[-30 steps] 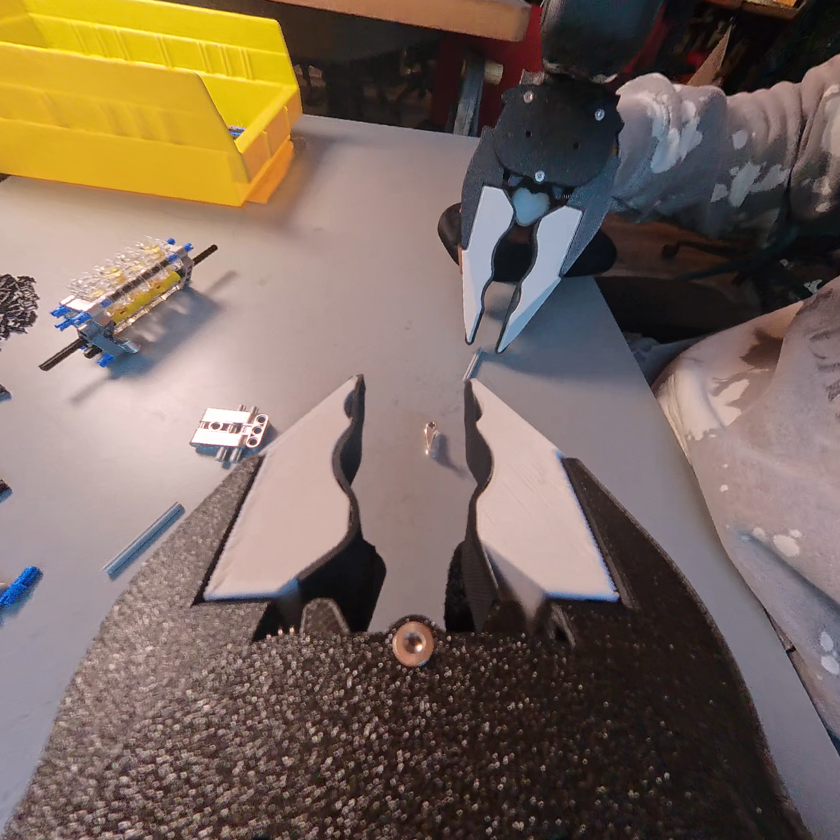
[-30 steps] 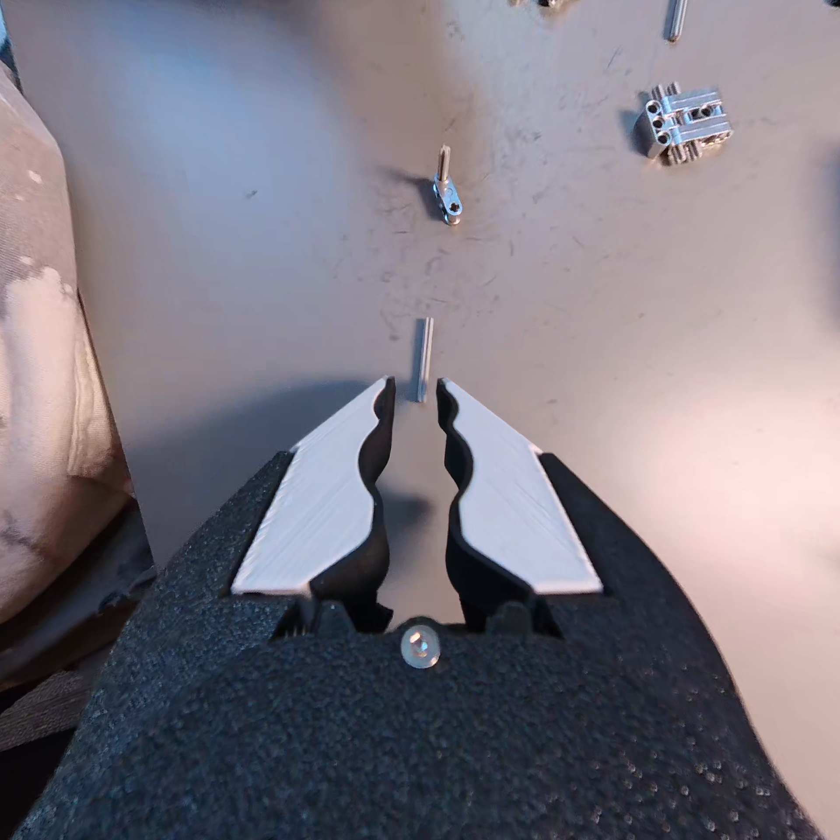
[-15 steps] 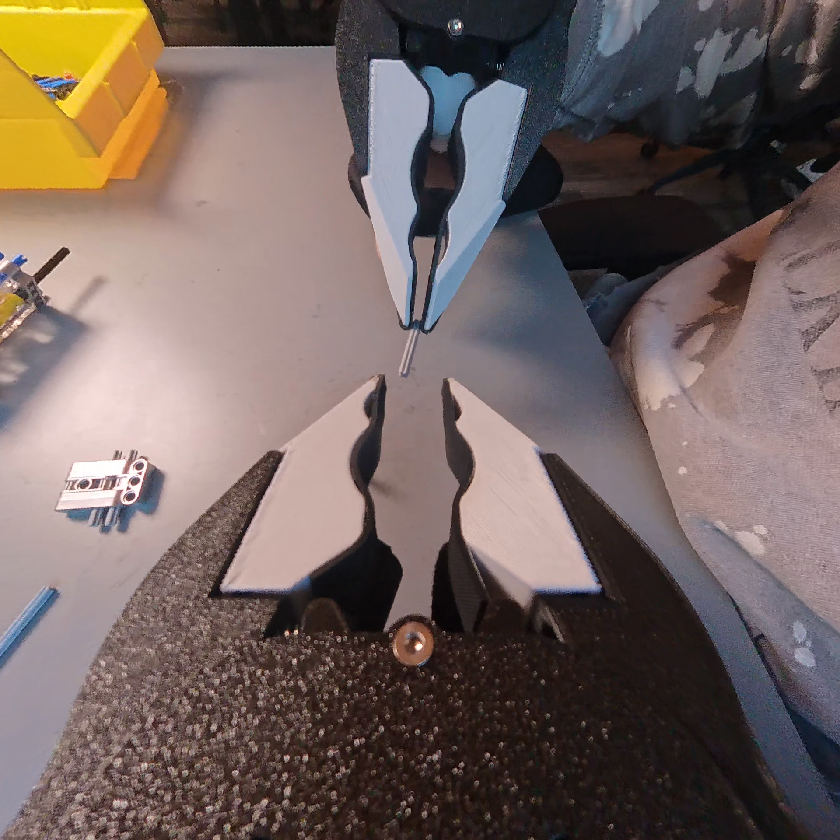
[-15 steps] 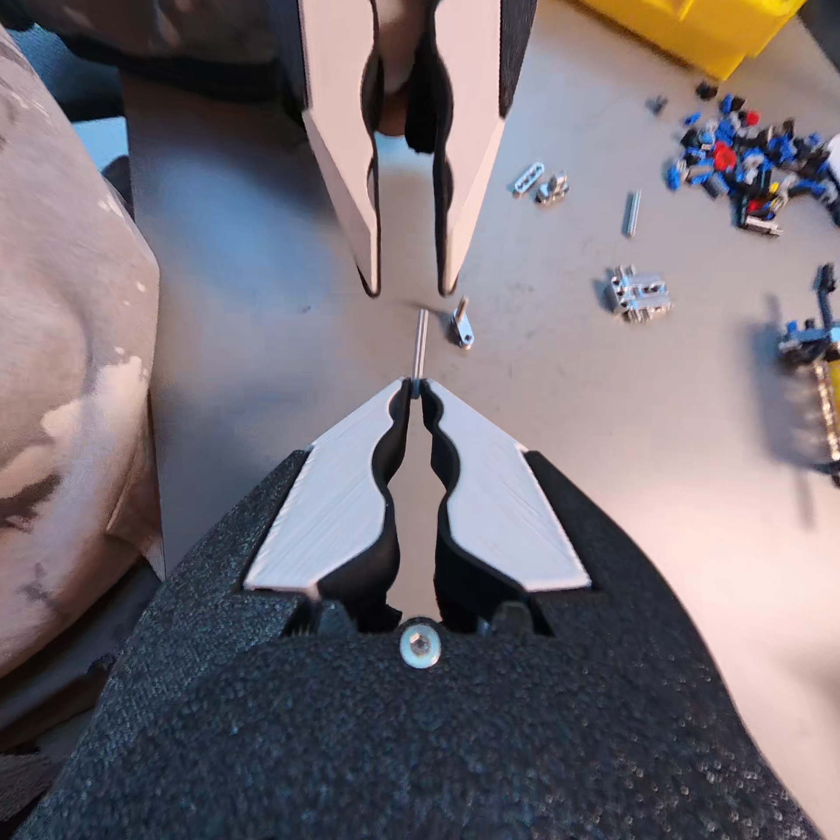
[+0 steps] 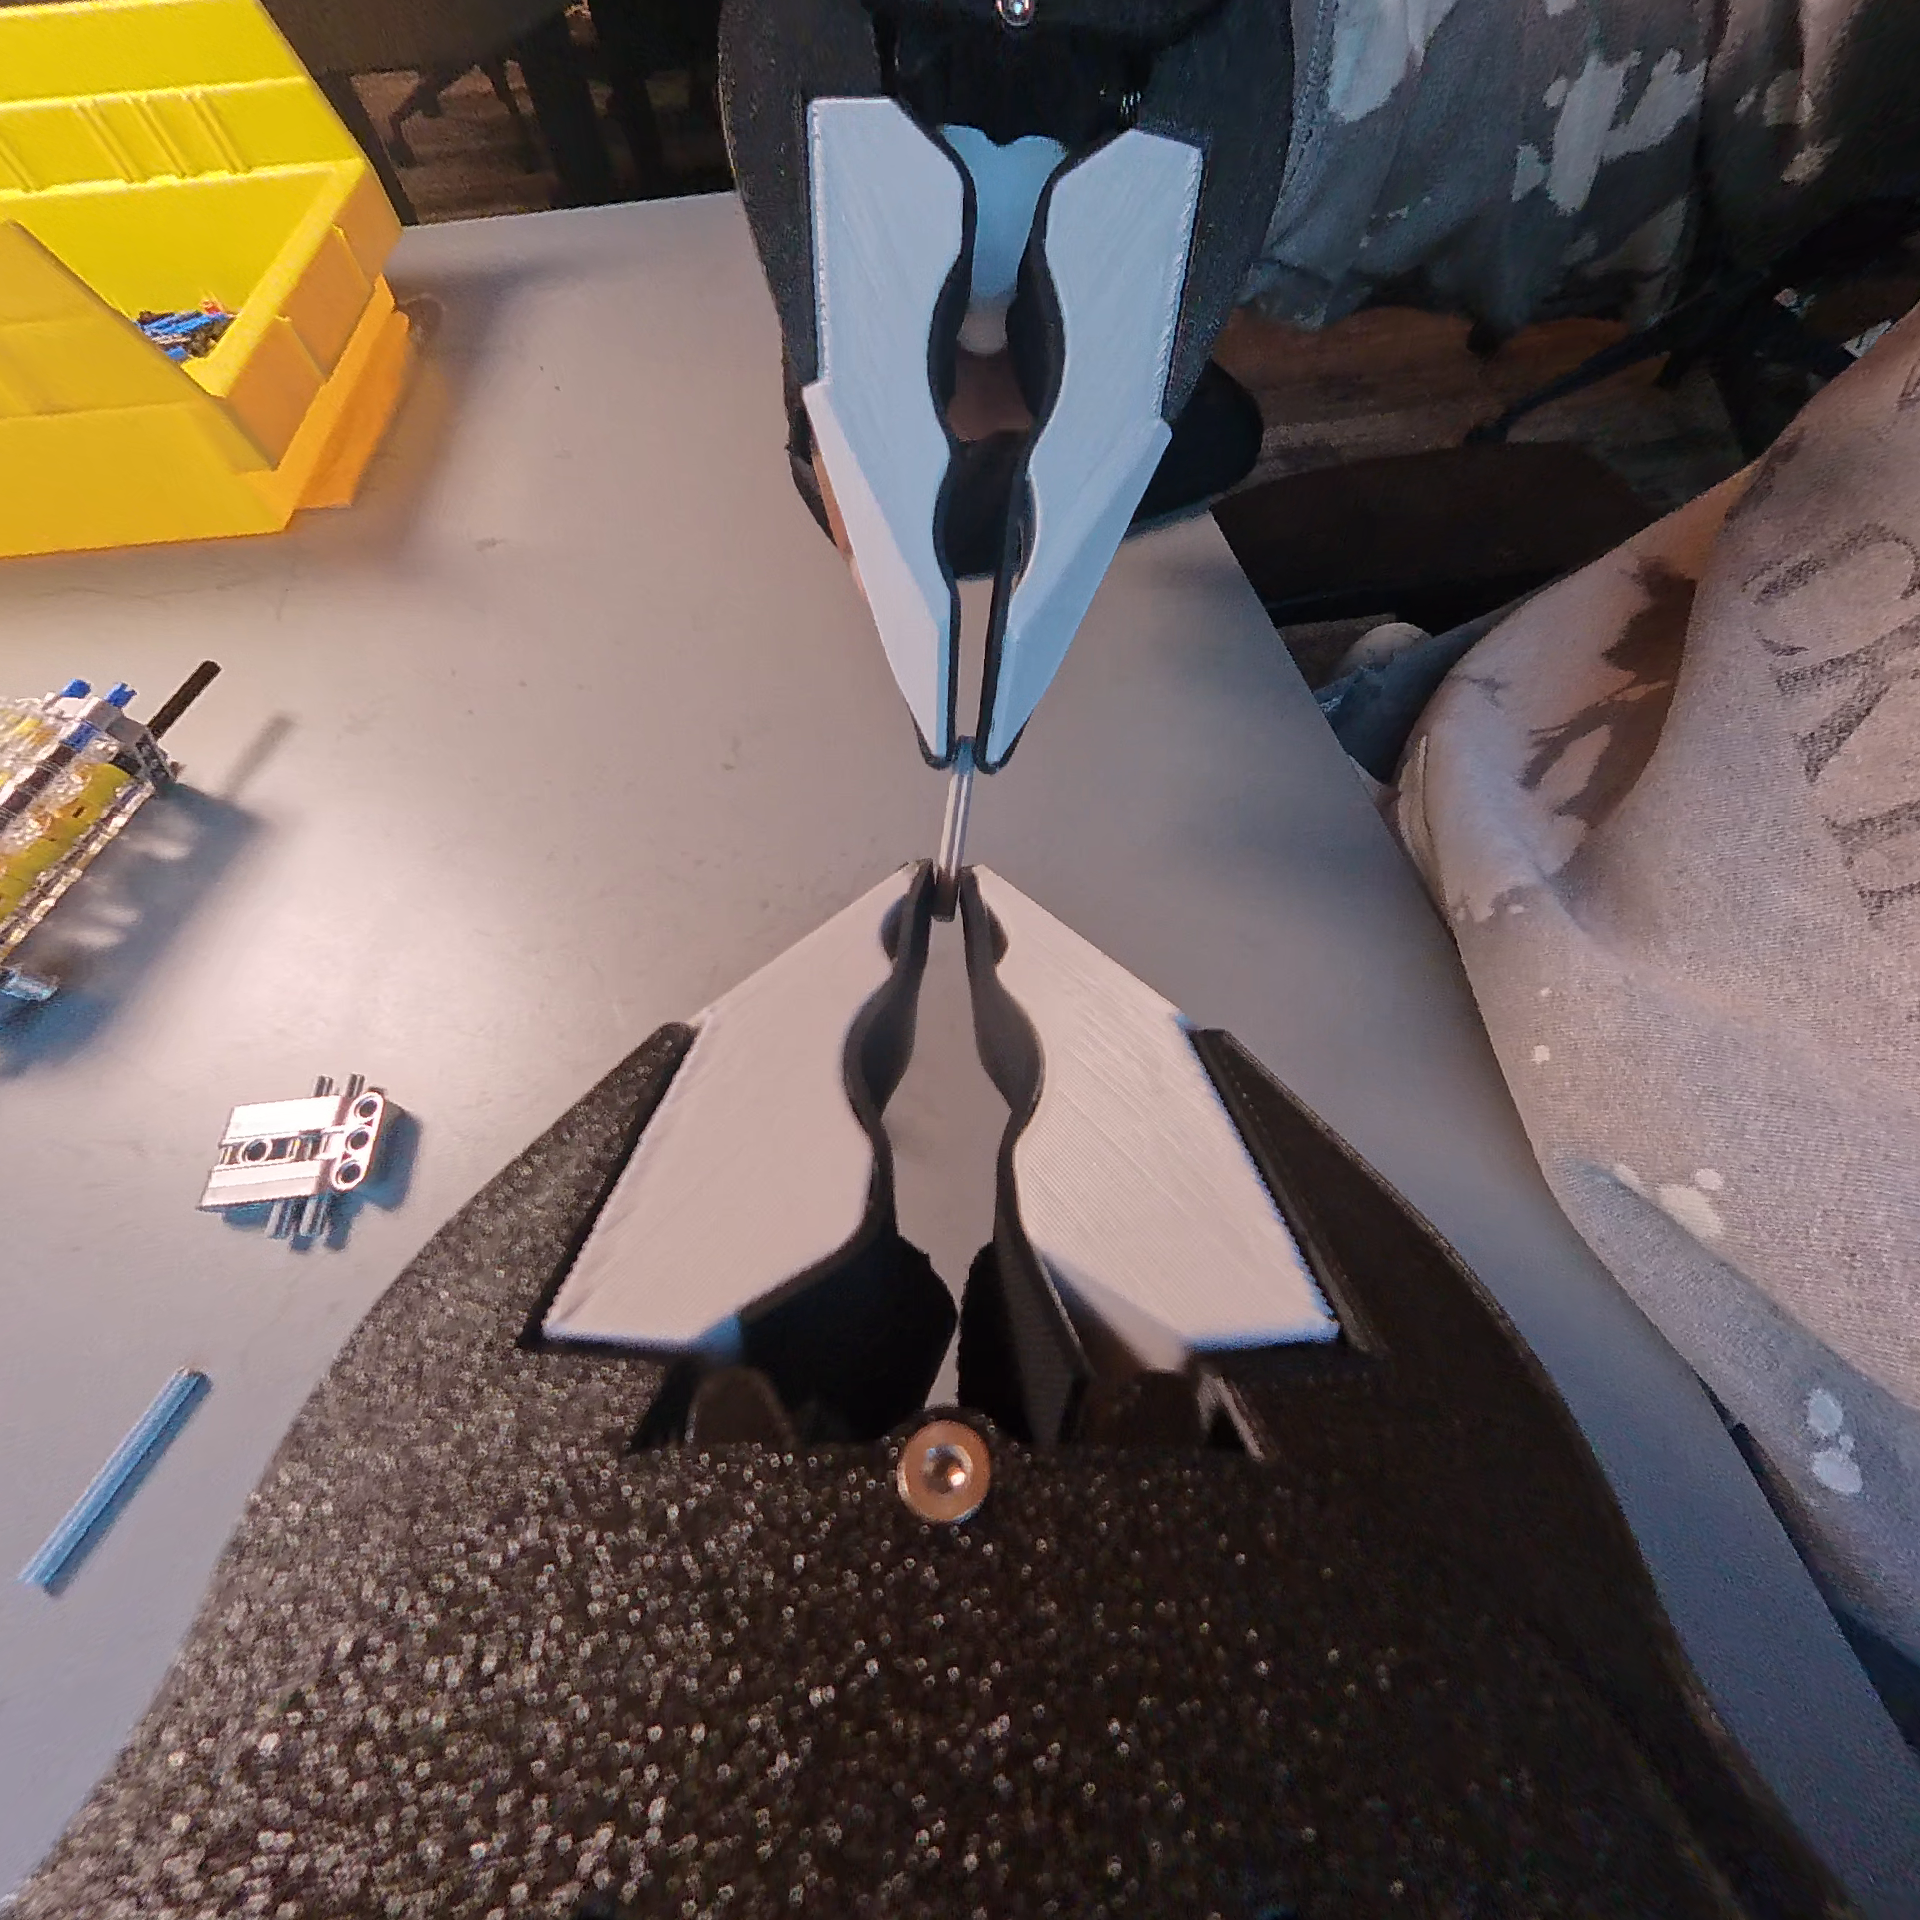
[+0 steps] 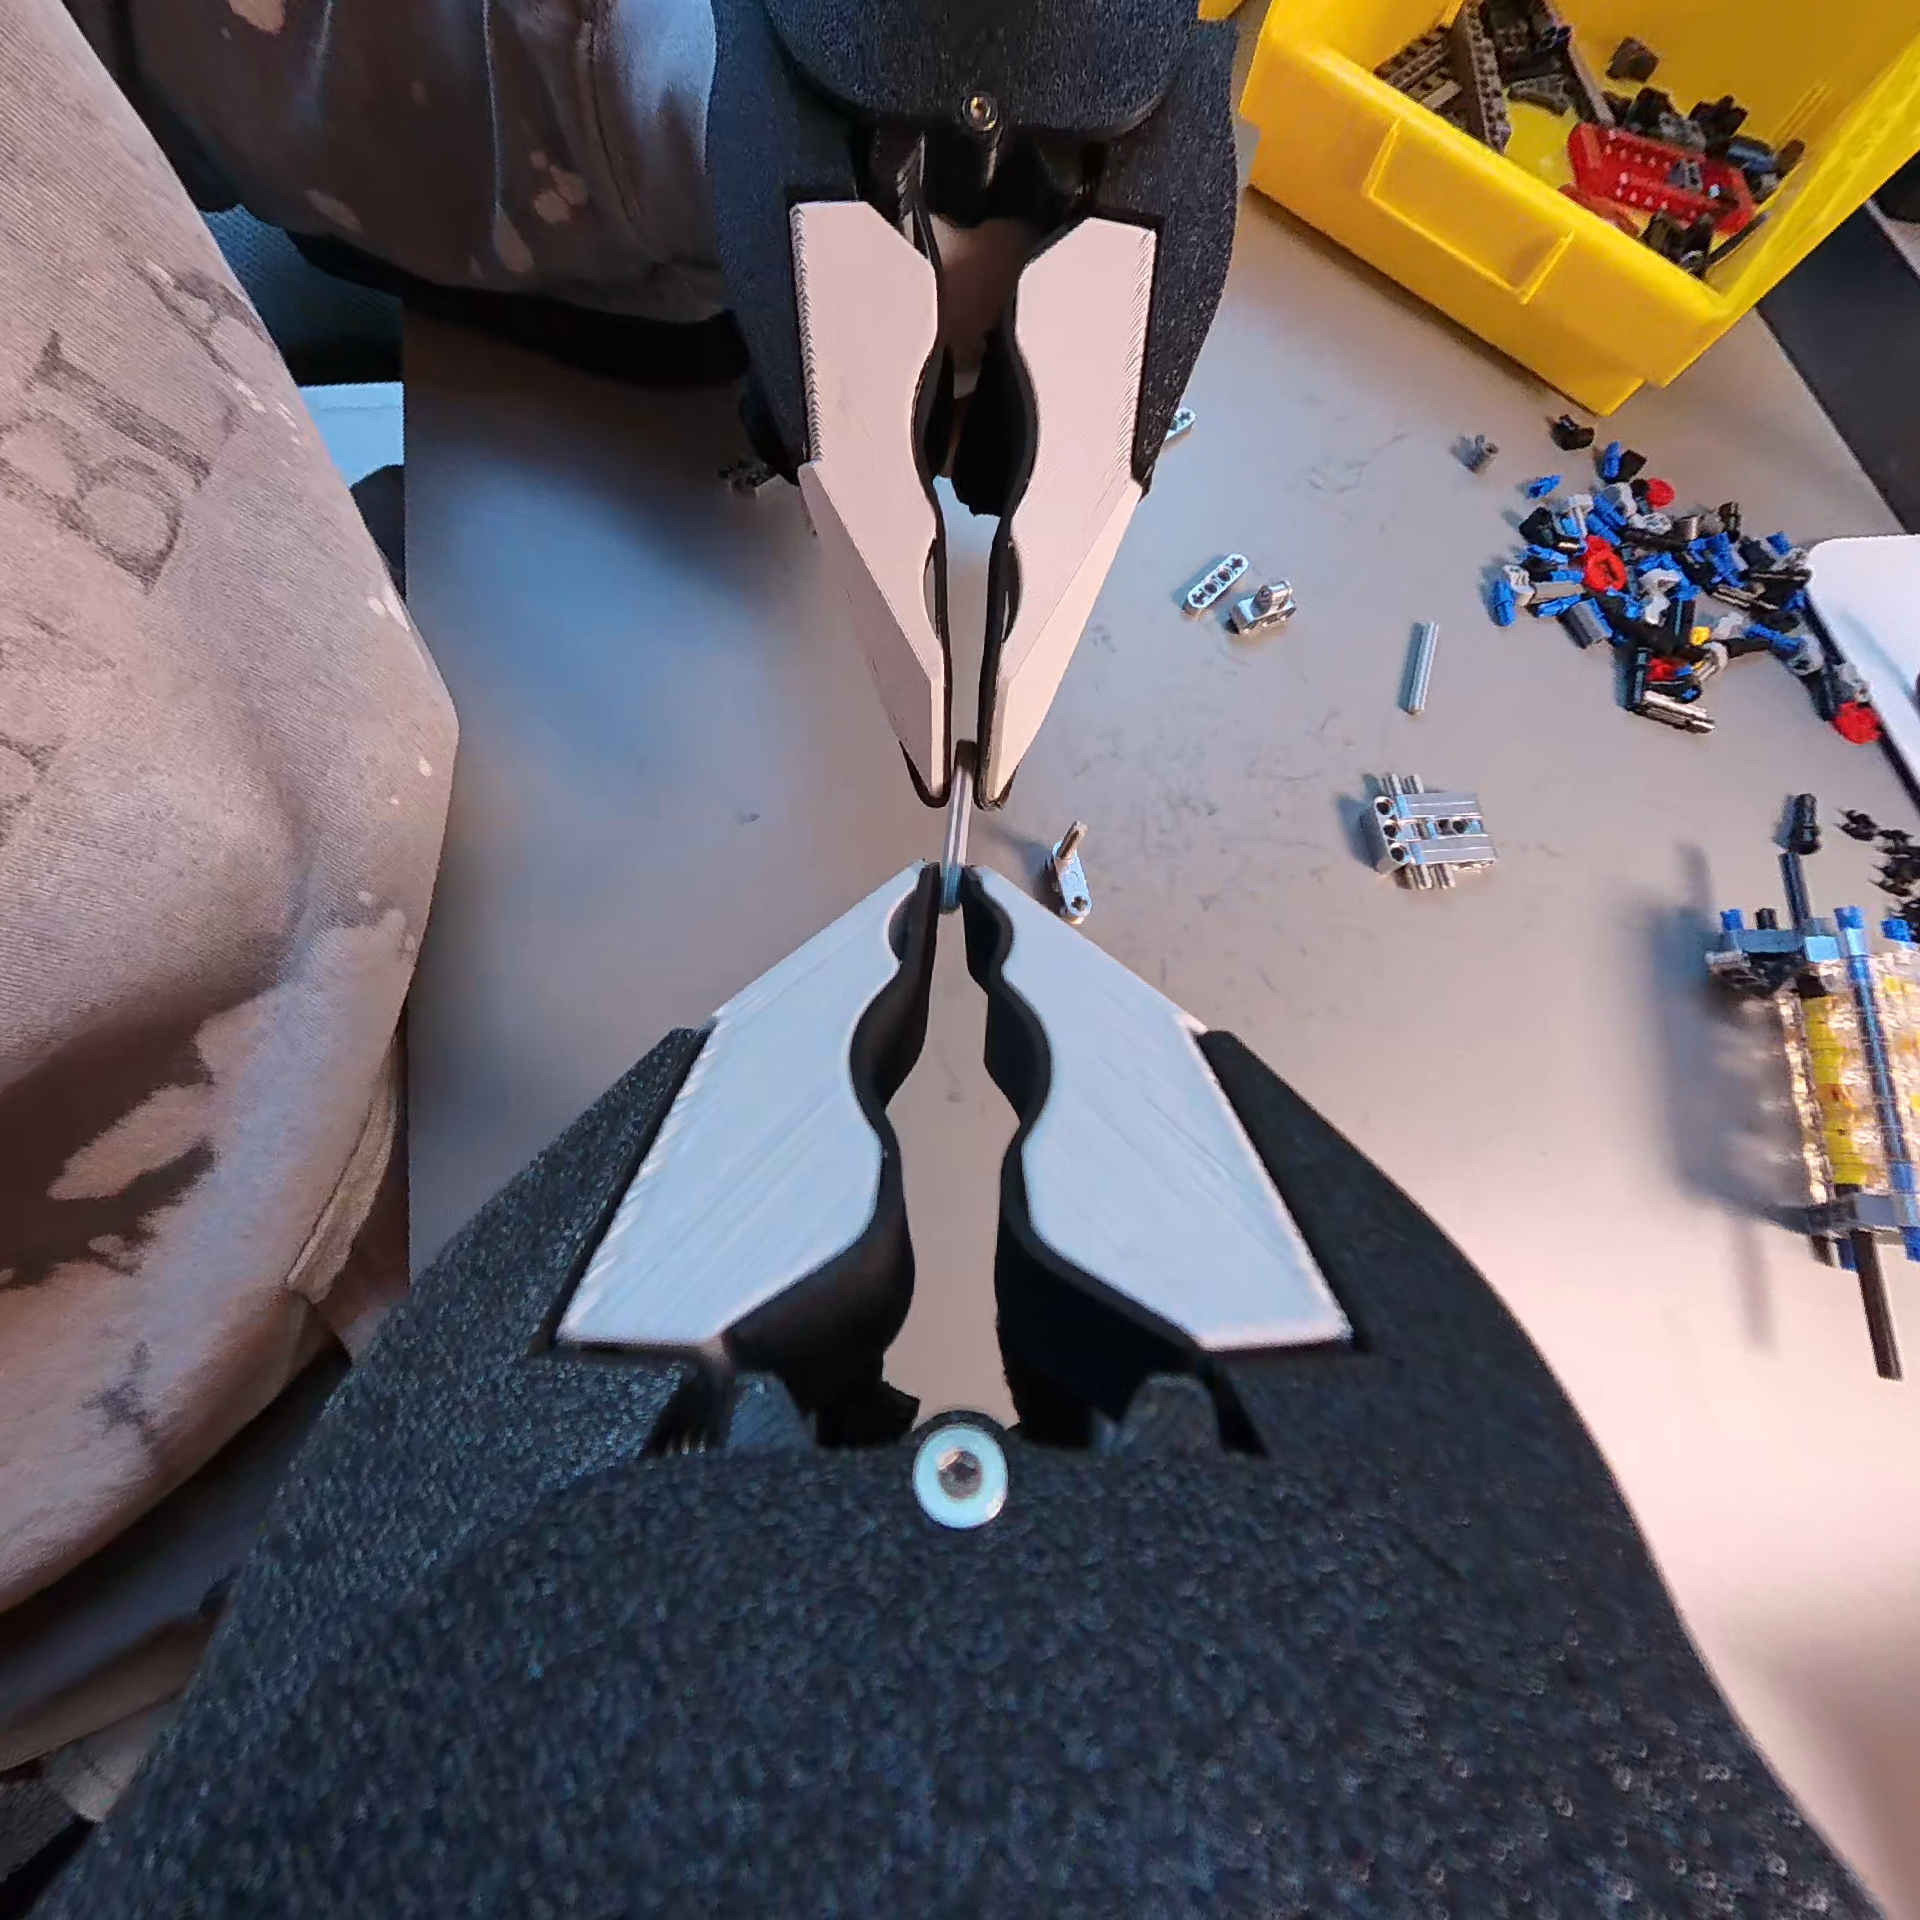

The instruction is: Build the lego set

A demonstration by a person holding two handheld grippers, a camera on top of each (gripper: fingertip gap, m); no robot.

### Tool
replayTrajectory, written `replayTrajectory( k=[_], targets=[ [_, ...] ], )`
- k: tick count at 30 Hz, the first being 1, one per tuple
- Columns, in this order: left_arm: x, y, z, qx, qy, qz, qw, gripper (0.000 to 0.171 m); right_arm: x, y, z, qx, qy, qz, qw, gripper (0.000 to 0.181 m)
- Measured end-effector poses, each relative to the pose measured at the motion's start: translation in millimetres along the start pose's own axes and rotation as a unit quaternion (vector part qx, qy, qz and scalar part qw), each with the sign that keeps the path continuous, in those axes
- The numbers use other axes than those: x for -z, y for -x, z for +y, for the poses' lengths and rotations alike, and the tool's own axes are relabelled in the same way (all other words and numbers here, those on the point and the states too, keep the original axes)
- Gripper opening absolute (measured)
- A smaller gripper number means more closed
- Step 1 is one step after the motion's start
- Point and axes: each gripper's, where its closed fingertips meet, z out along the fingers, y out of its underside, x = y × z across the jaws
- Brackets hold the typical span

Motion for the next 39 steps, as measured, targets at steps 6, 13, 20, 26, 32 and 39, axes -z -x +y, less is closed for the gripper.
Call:
replayTrajectory(
  k=[6, 13, 20, 26, 32, 39],
  targets=[
    [5.2, 2.4, -10.0, -0.019, -0.027, -0.016, 0.999, 0.002, 6.6, -5.5, -11.4, -0.01, -0.04, 0.022, 0.999, 0.003],
    [25.9, 10.3, -40.0, -0.06, -0.104, -0.072, 0.99, 0.001, 20.7, -15.6, -40.4, -0.087, -0.165, 0.034, 0.982, 0.022],
    [27.2, 10.8, -44.2, -0.068, -0.113, -0.084, 0.988, 0.002, 19.5, -13.9, -49.2, -0.1, -0.19, 0.025, 0.976, 0.012],
    [27.2, 12.0, -43.7, -0.075, -0.107, -0.093, 0.987, 0.002, 17.9, -16.9, -49.3, -0.096, -0.186, 0.028, 0.978, 0.006],
    [26.9, 12.0, -43.4, -0.077, -0.105, -0.095, 0.987, 0.002, 17.5, -18.2, -49.4, -0.095, -0.187, 0.03, 0.977, 0.004],
    [26.6, 12.2, -44.0, -0.046, -0.115, -0.079, 0.989, 0.003, 17.8, -17.4, -49.7, -0.101, -0.192, 0.021, 0.976, 0.003]
  ],
)
